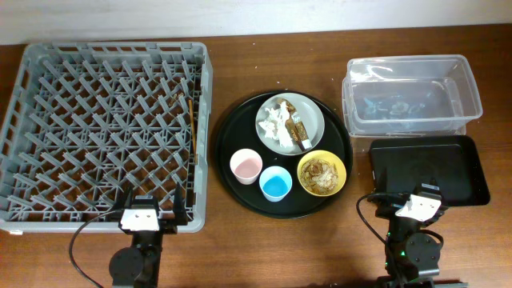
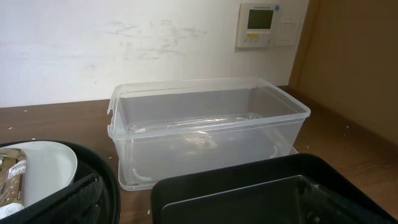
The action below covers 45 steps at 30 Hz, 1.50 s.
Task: Sort waste into correct bins and load items into the dishwasher rack
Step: 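Move the right gripper from rest toward the white plate on the tray, then grasp the wrappers and tissue on the white plate with the right gripper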
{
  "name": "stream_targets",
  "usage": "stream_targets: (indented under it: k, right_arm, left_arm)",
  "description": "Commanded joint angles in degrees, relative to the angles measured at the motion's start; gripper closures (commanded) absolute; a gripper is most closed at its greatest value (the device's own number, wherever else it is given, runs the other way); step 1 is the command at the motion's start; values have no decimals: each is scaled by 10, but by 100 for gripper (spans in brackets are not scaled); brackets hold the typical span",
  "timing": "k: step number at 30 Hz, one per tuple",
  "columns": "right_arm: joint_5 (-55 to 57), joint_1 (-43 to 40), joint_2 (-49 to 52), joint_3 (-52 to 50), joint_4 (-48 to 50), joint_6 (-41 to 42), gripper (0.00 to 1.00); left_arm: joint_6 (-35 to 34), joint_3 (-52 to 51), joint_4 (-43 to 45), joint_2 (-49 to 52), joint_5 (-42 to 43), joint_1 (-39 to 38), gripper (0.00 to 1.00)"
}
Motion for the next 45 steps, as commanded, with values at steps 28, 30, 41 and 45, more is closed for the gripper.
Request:
stream_targets:
  k: [28, 30, 41, 45]
  right_arm:
    - [-437, -2, 675, 765, -516, 204, 2]
    - [-435, 28, 758, 865, -587, 112, 2]
    - [-260, 145, 1042, 881, -455, 129, 39]
    - [-281, 116, 1152, 881, -440, 111, 42]
  left_arm:
    - [-112, 139, 5, 60, 111, 3, 1]
    - [-111, 280, -104, 177, 136, 3, 1]
    - [-107, 933, -571, 865, 231, 3, 1]
    - [-45, 956, -566, 843, 317, -7, 1]
